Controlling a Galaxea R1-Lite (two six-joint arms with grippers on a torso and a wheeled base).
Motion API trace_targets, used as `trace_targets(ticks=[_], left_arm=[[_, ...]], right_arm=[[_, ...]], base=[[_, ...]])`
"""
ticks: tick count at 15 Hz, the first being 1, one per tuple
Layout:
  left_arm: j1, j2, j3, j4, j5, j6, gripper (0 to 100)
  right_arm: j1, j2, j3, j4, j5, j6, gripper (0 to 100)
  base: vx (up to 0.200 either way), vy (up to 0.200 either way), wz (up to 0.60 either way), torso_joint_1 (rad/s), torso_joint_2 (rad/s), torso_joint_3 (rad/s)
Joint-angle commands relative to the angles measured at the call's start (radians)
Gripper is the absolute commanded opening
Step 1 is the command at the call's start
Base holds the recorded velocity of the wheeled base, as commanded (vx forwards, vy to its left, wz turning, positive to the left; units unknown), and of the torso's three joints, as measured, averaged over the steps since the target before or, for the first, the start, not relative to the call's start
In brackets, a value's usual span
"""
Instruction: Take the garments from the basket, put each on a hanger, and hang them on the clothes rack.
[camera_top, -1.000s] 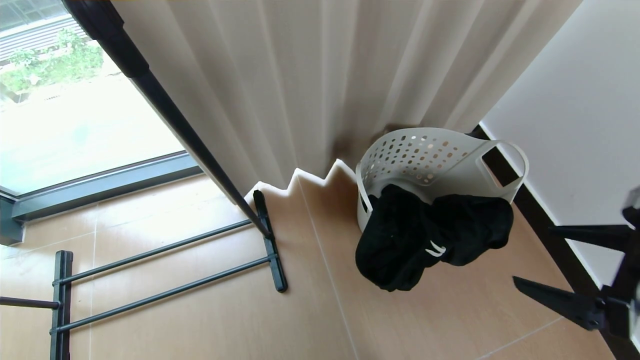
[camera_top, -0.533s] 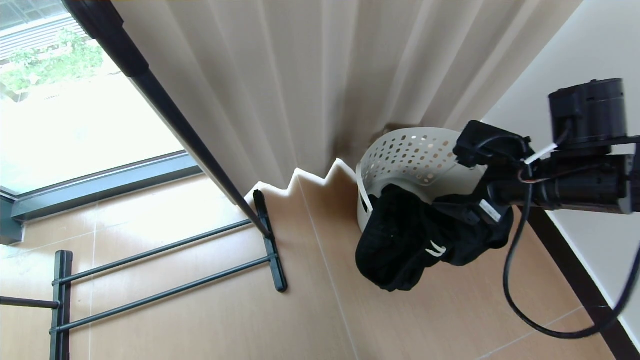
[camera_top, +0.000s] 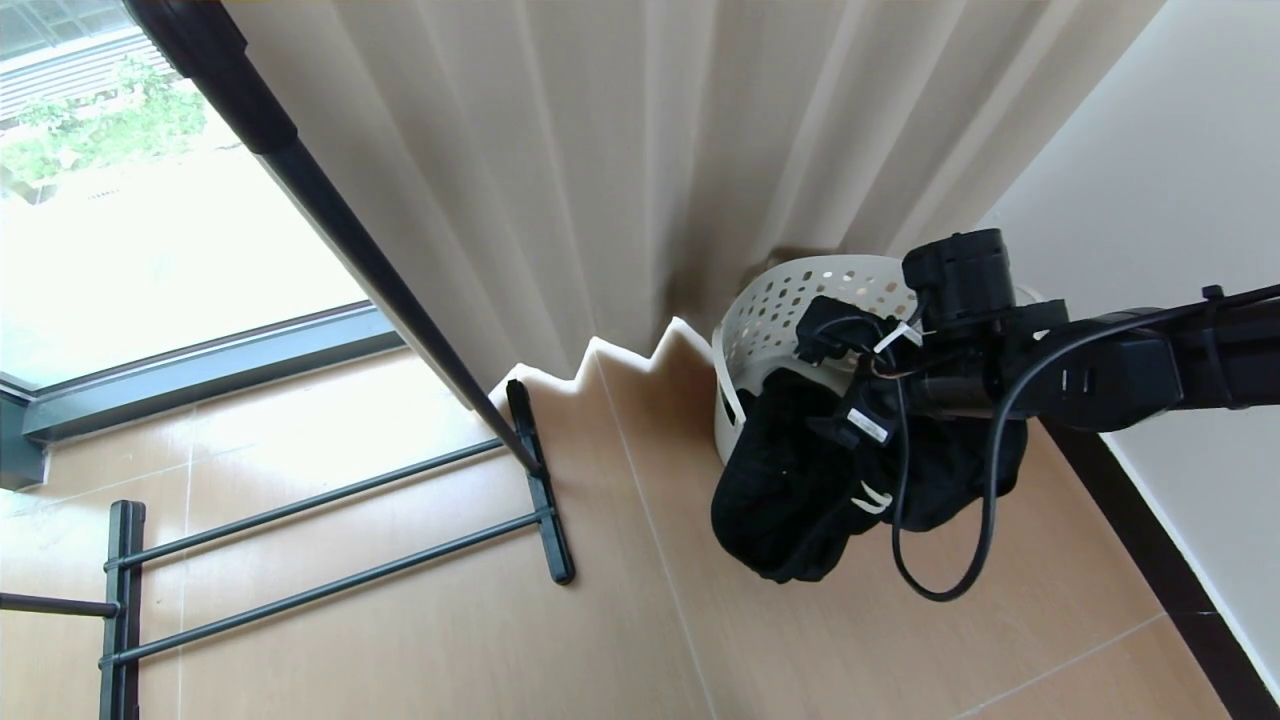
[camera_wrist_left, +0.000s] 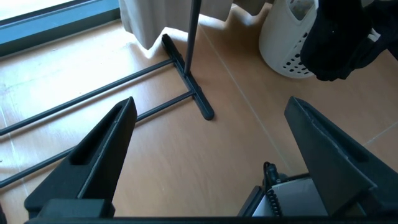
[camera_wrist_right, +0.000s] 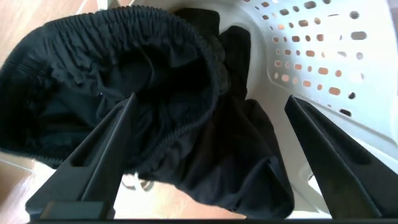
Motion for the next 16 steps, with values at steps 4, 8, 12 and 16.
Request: trace_targets(ticks=[4, 8, 12, 16], left_arm=[[0.000, 0.001, 0.000, 0.000, 0.001, 0.000, 100], [0.000, 0.001, 0.000, 0.000, 0.001, 0.000, 100], [0.000, 0.001, 0.000, 0.000, 0.001, 0.000, 100], [0.000, 0.001, 0.000, 0.000, 0.001, 0.000, 100]], right_arm=[[-0.003, 0.137, -0.082, -0.003, -0.003, -0.002, 100], [-0.029, 0.217, -0.191, -0.003, -0.023, 0.001, 100], [-0.046, 0.222, -0.200, -0.004, -0.046, 0.004, 0], [-0.046, 0.199, -0.197, -0.004, -0.042, 0.036, 0]], base=[[0.000, 0.000, 0.00, 0.000, 0.00, 0.000], [0.000, 0.000, 0.00, 0.000, 0.00, 0.000], [0.000, 0.000, 0.00, 0.000, 0.00, 0.000], [0.000, 0.000, 0.00, 0.000, 0.00, 0.000]])
